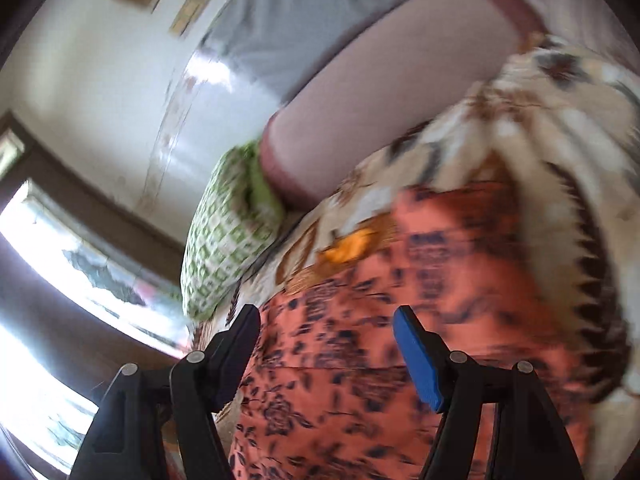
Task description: Fold small clothes
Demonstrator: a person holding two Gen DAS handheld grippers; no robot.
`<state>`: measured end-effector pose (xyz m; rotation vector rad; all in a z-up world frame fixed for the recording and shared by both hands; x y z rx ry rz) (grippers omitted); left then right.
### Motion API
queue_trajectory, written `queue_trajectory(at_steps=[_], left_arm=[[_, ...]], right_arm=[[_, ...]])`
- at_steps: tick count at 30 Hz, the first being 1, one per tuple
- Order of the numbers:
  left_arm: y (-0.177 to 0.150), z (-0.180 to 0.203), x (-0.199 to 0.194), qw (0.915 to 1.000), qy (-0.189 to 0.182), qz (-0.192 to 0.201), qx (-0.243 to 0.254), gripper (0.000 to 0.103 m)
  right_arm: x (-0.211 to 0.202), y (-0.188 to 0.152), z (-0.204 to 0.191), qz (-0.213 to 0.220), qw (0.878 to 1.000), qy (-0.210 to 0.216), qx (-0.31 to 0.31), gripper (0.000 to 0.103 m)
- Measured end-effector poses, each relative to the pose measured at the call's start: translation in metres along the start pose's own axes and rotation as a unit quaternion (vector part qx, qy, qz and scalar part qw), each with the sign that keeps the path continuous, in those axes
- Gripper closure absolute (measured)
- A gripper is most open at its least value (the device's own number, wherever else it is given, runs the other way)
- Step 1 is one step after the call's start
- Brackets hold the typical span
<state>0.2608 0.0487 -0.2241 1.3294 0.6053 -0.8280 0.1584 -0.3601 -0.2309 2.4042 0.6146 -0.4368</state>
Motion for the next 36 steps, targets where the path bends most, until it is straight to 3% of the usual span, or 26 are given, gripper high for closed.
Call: queue_trajectory(at_steps=[1, 3, 6, 11, 18, 20, 23, 27, 30, 36], left_arm=[[0.005, 0.008, 0.011, 1.0000, -0.002, -0.005, 0.000, 0.008], [0.013, 0.026, 0.035, 0.9997, -0.006, -0.022, 0.004, 0.026], [0.017, 0.048, 0.072, 0.9984, -0.003, -0.053, 0.016, 0.036], [0.022, 0.064, 0.107, 0.9973, 0.007, -0.065, 0.034, 0.038], [0.020, 0.065, 0.140, 0.9938, 0.002, -0.110, 0.014, 0.036], [0.016, 0.070, 0.145, 0.9934, 0.011, -0.110, 0.029, 0.038], [0.016, 0.077, 0.148, 0.9929, 0.016, -0.106, 0.052, 0.073], [0.019, 0.067, 0.145, 0.9945, 0.000, -0.102, 0.025, 0.095], [0.026, 0.060, 0.133, 0.9964, -0.032, -0.079, -0.002, 0.097], [0.038, 0.069, 0.099, 0.9960, -0.075, -0.050, 0.004, 0.098]], right_arm=[[-0.006, 0.001, 0.012, 0.005, 1.000, 0.006, 0.010, 0.031], [-0.015, 0.006, 0.037, 0.016, 0.999, 0.014, 0.042, 0.031], [-0.018, 0.022, 0.058, 0.014, 0.993, 0.043, 0.105, 0.038], [-0.023, 0.041, 0.060, 0.021, 0.992, 0.063, 0.111, 0.038], [-0.004, 0.033, 0.062, -0.016, 0.992, 0.052, 0.115, 0.038], [0.004, 0.030, 0.058, -0.026, 0.993, 0.044, 0.106, 0.038], [0.017, 0.023, 0.054, -0.042, 0.995, 0.028, 0.089, 0.038], [0.027, 0.020, 0.054, -0.050, 0.996, 0.013, 0.078, 0.038], [0.025, 0.024, 0.060, -0.041, 0.996, 0.004, 0.081, 0.038], [0.014, 0.035, 0.077, -0.012, 0.994, -0.011, 0.112, 0.038]])
Point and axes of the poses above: each gripper's, at about its wrist camera, not at the fingertips, and x roughly the way its jaws point, z to its right, y to its top, the point moved 4 cm from there along x, roughly the way its jaws point, and after that the axes turned 2 degrees about x, right-handed, at the moved point
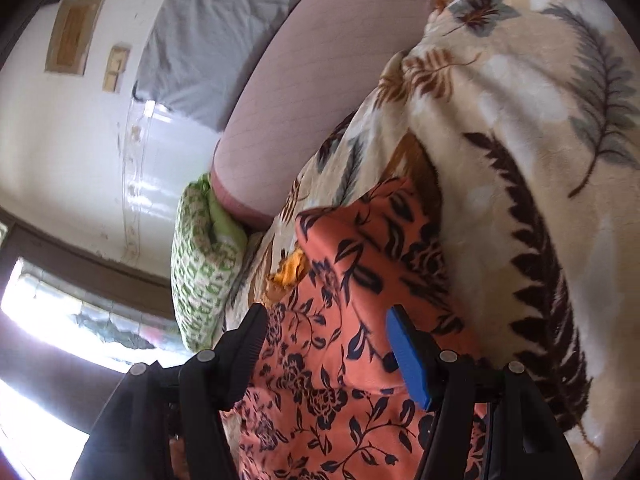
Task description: Fold small clothes
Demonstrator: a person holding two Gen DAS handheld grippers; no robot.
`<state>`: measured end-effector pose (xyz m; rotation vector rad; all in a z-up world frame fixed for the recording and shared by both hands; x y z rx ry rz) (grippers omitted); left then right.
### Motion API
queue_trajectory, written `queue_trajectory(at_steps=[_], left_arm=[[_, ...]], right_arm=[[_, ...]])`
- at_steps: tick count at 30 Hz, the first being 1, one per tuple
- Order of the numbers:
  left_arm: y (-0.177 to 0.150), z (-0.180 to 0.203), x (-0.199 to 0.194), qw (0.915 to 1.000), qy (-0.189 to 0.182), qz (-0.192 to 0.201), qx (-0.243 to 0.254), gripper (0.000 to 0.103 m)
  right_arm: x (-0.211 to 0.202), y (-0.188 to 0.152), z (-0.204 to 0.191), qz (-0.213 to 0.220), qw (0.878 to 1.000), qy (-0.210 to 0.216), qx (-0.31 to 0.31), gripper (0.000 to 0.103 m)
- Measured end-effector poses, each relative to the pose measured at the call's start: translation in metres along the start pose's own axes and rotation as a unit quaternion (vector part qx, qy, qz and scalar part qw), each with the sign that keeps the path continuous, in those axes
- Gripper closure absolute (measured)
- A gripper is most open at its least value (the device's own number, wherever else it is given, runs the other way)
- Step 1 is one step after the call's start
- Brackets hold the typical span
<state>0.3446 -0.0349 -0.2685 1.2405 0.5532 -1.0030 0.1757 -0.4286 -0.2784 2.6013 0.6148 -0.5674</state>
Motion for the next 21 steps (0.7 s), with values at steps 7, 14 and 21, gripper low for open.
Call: queue_trajectory(at_steps=[7, 14, 21], left_arm=[[0.002, -0.014, -0.043, 0.9991, 0.026, 0.031, 0.015, 0.098], [-0.032, -0.042, -0.003, 0.9948, 0.075, -0.068, 0.010, 0.097], [-0.030, -0.134, -0.110, 0.9901, 0.121, 0.033, -0.062, 0.036]], right_arm=[[-0.005, 0.006, -0.006, 0.019, 0.999, 0.049, 0.007, 0.038], [0.060, -0.023, 0.029, -0.104, 0.992, -0.061, 0.034, 0.035], [0.044, -0.021, -0.004, -0.076, 0.997, -0.013, -0.025, 0.035]])
Point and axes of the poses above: each gripper's, at about its wrist camera, not at the fingertips, and x roughly the way its jaws point, z to its right, y to its top, the point moved 4 cm from there along x, roughly the way its jaws point, and after that the axes turned 2 degrees about x, right-handed, at the moved point
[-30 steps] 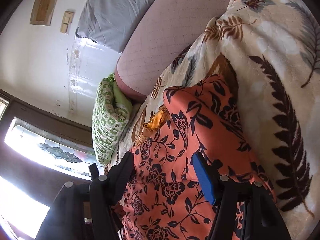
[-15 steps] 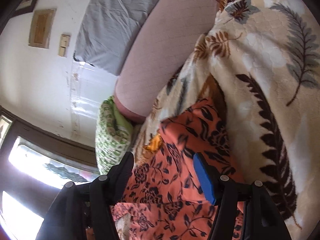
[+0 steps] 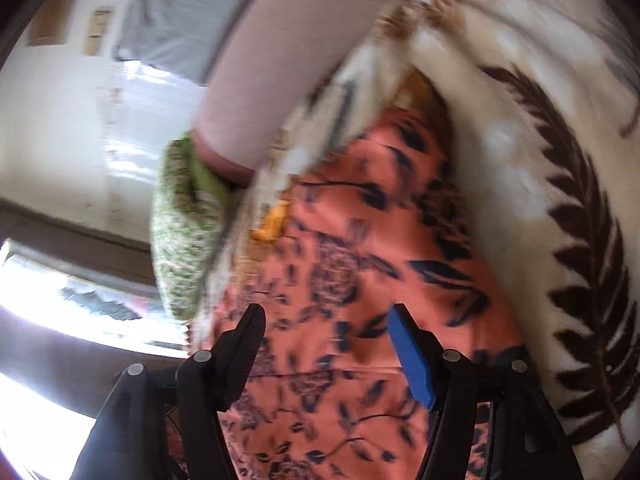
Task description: Fold small clothes
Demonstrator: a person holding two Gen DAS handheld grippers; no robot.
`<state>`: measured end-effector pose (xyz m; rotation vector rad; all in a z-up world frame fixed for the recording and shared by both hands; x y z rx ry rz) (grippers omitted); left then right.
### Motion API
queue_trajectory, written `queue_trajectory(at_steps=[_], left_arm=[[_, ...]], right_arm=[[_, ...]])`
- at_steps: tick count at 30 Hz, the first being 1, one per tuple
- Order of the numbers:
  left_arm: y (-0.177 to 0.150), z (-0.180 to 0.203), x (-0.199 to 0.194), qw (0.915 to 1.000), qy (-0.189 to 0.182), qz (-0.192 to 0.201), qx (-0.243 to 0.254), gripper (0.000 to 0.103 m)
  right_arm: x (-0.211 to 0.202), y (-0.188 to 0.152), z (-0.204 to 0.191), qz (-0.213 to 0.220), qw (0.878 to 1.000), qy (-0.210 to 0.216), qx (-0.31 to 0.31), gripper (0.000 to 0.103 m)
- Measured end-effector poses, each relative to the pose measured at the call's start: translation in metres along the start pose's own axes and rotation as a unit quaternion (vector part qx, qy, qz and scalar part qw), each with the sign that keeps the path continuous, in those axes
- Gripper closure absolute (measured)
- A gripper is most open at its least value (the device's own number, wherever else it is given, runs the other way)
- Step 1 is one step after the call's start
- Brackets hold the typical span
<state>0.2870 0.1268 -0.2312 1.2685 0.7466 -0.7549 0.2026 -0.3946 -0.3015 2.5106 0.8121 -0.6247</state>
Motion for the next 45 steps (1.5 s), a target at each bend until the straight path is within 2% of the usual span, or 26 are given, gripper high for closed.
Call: queue_trajectory(at_steps=[3, 5, 9, 12, 15, 19, 22, 25, 30, 33, 37, 41, 43, 45], left_arm=[[0.007, -0.077, -0.027, 0.9969, 0.028, 0.011, -0.073, 0.035], [0.006, -0.126, -0.035, 0.9903, 0.049, 0.010, -0.130, 0.035], [-0.004, -0.213, -0.045, 0.9657, 0.068, 0.011, -0.250, 0.033], [-0.009, -0.246, -0.035, 0.9446, 0.037, -0.001, -0.326, 0.033], [-0.011, -0.258, -0.021, 0.9274, -0.001, 0.001, -0.374, 0.033], [0.005, -0.261, -0.002, 0.9197, -0.029, 0.018, -0.391, 0.033], [0.019, -0.268, 0.010, 0.9128, -0.039, 0.047, -0.404, 0.039], [0.031, -0.272, 0.023, 0.9168, -0.035, 0.058, -0.394, 0.049], [0.021, -0.283, 0.039, 0.9097, -0.030, 0.047, -0.412, 0.053], [0.018, -0.286, 0.046, 0.9117, -0.022, 0.045, -0.408, 0.053], [0.016, -0.296, 0.064, 0.8970, -0.023, 0.049, -0.439, 0.053], [0.022, -0.299, 0.072, 0.8987, -0.008, 0.077, -0.432, 0.056], [0.024, -0.303, 0.074, 0.8946, -0.001, 0.090, -0.438, 0.064], [0.026, -0.306, 0.078, 0.8938, 0.011, 0.090, -0.439, 0.079]], right_arm=[[0.000, -0.007, -0.013, -0.001, 1.000, 0.012, -0.026, 0.035], [0.003, -0.011, -0.020, -0.003, 0.999, 0.015, -0.042, 0.035], [0.007, -0.024, -0.034, -0.006, 0.997, 0.013, -0.077, 0.035], [0.013, -0.030, -0.038, -0.003, 0.995, 0.000, -0.100, 0.035], [0.016, -0.031, -0.036, -0.006, 0.994, -0.012, -0.111, 0.035], [0.022, -0.030, -0.033, -0.009, 0.992, -0.023, -0.120, 0.035], [0.027, -0.030, -0.031, -0.009, 0.991, -0.033, -0.128, 0.035], [0.025, -0.028, -0.030, -0.003, 0.990, -0.040, -0.135, 0.035], [0.026, -0.025, -0.028, -0.001, 0.989, -0.048, -0.140, 0.035], [0.029, -0.024, -0.026, -0.001, 0.988, -0.055, -0.145, 0.035], [0.030, -0.024, -0.024, -0.001, 0.987, -0.058, -0.147, 0.035], [0.028, -0.022, -0.022, 0.010, 0.986, -0.066, -0.150, 0.035], [0.027, -0.019, -0.020, 0.019, 0.986, -0.069, -0.152, 0.035], [0.028, -0.017, -0.018, 0.022, 0.985, -0.073, -0.152, 0.035]])
Point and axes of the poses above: each gripper's, at about its wrist camera, not at the fingertips, and x roughly the way its jaws point, z to its right, y to its top, the point moved 4 cm from there along x, roughly the way its jaws point, and after that the axes turned 2 degrees about x, right-handed, at the moved point
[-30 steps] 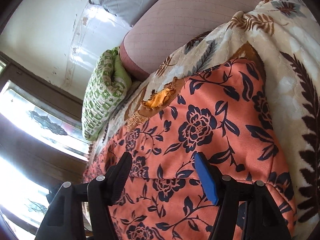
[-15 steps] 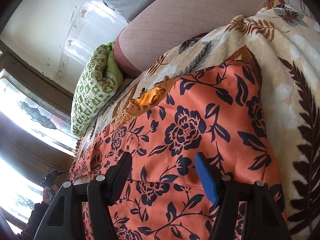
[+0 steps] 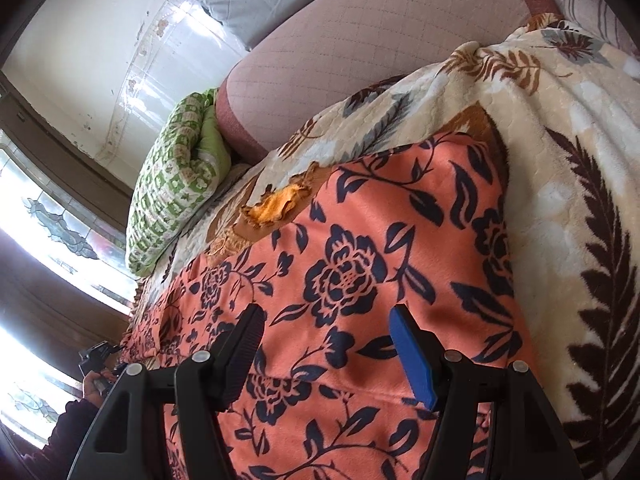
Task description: Fold small clothes
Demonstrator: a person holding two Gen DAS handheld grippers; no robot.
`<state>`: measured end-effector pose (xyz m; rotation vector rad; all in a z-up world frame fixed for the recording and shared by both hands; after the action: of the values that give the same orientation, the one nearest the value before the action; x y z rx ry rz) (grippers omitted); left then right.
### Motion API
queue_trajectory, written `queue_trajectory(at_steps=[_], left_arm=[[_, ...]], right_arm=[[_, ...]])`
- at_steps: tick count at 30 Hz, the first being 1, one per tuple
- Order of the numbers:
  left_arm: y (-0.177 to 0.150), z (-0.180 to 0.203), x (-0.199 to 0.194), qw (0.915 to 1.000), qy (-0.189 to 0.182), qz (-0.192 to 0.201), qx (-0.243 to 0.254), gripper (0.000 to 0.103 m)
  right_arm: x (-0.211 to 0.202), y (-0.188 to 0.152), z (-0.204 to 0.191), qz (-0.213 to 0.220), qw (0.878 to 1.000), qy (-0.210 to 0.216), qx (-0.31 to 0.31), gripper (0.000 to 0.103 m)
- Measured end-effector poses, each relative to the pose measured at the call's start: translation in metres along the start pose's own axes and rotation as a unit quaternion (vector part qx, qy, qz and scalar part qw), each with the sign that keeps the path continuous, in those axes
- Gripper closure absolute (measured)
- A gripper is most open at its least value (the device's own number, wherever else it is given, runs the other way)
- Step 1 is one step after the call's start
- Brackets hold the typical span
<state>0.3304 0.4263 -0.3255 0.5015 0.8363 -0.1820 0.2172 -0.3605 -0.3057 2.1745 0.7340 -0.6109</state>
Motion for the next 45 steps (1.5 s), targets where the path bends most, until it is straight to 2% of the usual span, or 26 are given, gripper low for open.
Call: queue_trajectory(at_steps=[1, 3, 5, 8, 12, 15, 18, 20, 23, 24, 27, 29, 30, 31, 32, 33, 35, 36, 38, 40, 43, 45], left_arm=[[0.001, 0.001, 0.000, 1.0000, 0.003, 0.007, 0.001, 0.081], [0.000, 0.005, 0.000, 0.9999, 0.001, 0.015, 0.007, 0.095], [0.000, 0.019, -0.008, 0.9991, -0.002, 0.030, 0.028, 0.096], [-0.006, 0.055, -0.029, 0.9951, -0.025, 0.048, 0.082, 0.097], [-0.031, 0.118, -0.065, 0.9805, -0.053, 0.048, 0.183, 0.098], [-0.072, 0.173, -0.097, 0.9607, -0.083, 0.035, 0.263, 0.098], [-0.132, 0.225, -0.129, 0.9352, -0.119, 0.012, 0.333, 0.098], [-0.182, 0.261, -0.151, 0.9130, -0.150, -0.004, 0.379, 0.098], [-0.260, 0.305, -0.178, 0.8830, -0.199, -0.038, 0.423, 0.098], [-0.279, 0.314, -0.183, 0.8773, -0.207, -0.046, 0.430, 0.098], [-0.364, 0.347, -0.197, 0.8552, -0.251, -0.101, 0.442, 0.098], [-0.426, 0.364, -0.203, 0.8355, -0.269, -0.146, 0.456, 0.096], [-0.463, 0.370, -0.202, 0.8210, -0.268, -0.173, 0.473, 0.084], [-0.484, 0.370, -0.201, 0.8093, -0.266, -0.193, 0.487, 0.072], [-0.502, 0.369, -0.199, 0.7985, -0.262, -0.212, 0.499, 0.044], [-0.516, 0.365, -0.198, 0.7896, -0.261, -0.225, 0.508, 0.038], [-0.522, 0.352, -0.202, 0.7817, -0.277, -0.225, 0.512, 0.038], [-0.519, 0.346, -0.202, 0.7802, -0.278, -0.223, 0.514, 0.037], [-0.498, 0.333, -0.192, 0.7912, -0.264, -0.209, 0.511, 0.035], [-0.470, 0.317, -0.180, 0.8080, -0.243, -0.186, 0.503, 0.034], [-0.417, 0.287, -0.158, 0.8350, -0.200, -0.128, 0.497, 0.034], [-0.388, 0.265, -0.144, 0.8473, -0.167, -0.097, 0.495, 0.034]], right_arm=[[0.001, 0.001, 0.001, 0.002, 1.000, -0.005, -0.002, 0.035], [0.001, 0.002, 0.001, 0.005, 1.000, -0.012, -0.007, 0.035], [-0.002, 0.004, 0.001, 0.013, 1.000, -0.016, -0.013, 0.035], [-0.009, 0.007, -0.001, 0.028, 0.999, -0.015, -0.012, 0.035], [-0.021, 0.013, 0.000, 0.049, 0.999, -0.008, -0.001, 0.035], [-0.031, 0.018, 0.000, 0.060, 0.998, 0.000, 0.011, 0.035], [-0.043, 0.021, 0.000, 0.074, 0.997, 0.001, 0.016, 0.035], [-0.052, 0.025, 0.003, 0.084, 0.996, 0.009, 0.028, 0.035], [-0.066, 0.028, 0.008, 0.098, 0.994, 0.024, 0.048, 0.035], [-0.072, 0.030, 0.010, 0.104, 0.993, 0.028, 0.054, 0.035], [-0.080, 0.032, 0.014, 0.113, 0.991, 0.034, 0.065, 0.035], [-0.082, 0.032, 0.018, 0.112, 0.990, 0.045, 0.073, 0.035], [-0.082, 0.033, 0.019, 0.111, 0.989, 0.052, 0.077, 0.035], [-0.081, 0.033, 0.021, 0.109, 0.989, 0.058, 0.081, 0.035], [-0.080, 0.034, 0.022, 0.105, 0.989, 0.066, 0.086, 0.035], [-0.078, 0.034, 0.024, 0.099, 0.988, 0.077, 0.095, 0.033], [-0.077, 0.033, 0.027, 0.091, 0.984, 0.101, 0.112, 0.029], [-0.077, 0.034, 0.027, 0.088, 0.983, 0.114, 0.116, 0.028], [-0.076, 0.034, 0.026, 0.081, 0.982, 0.123, 0.116, 0.024], [-0.070, 0.032, 0.025, 0.072, 0.983, 0.121, 0.119, 0.024], [-0.054, 0.027, 0.025, 0.047, 0.986, 0.102, 0.127, 0.024], [-0.041, 0.020, 0.024, 0.025, 0.989, 0.080, 0.123, 0.024]])
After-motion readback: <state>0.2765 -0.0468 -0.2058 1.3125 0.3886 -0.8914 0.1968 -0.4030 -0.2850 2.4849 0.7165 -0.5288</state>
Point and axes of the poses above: each gripper's, at about its wrist camera, not at the fingertips, and x roughly the way its jaws point, z to its right, y to its top, the point moved 4 cm from there along x, roughly the way its jaws point, and after that the axes turned 2 degrees about x, right-handed, at the moved point
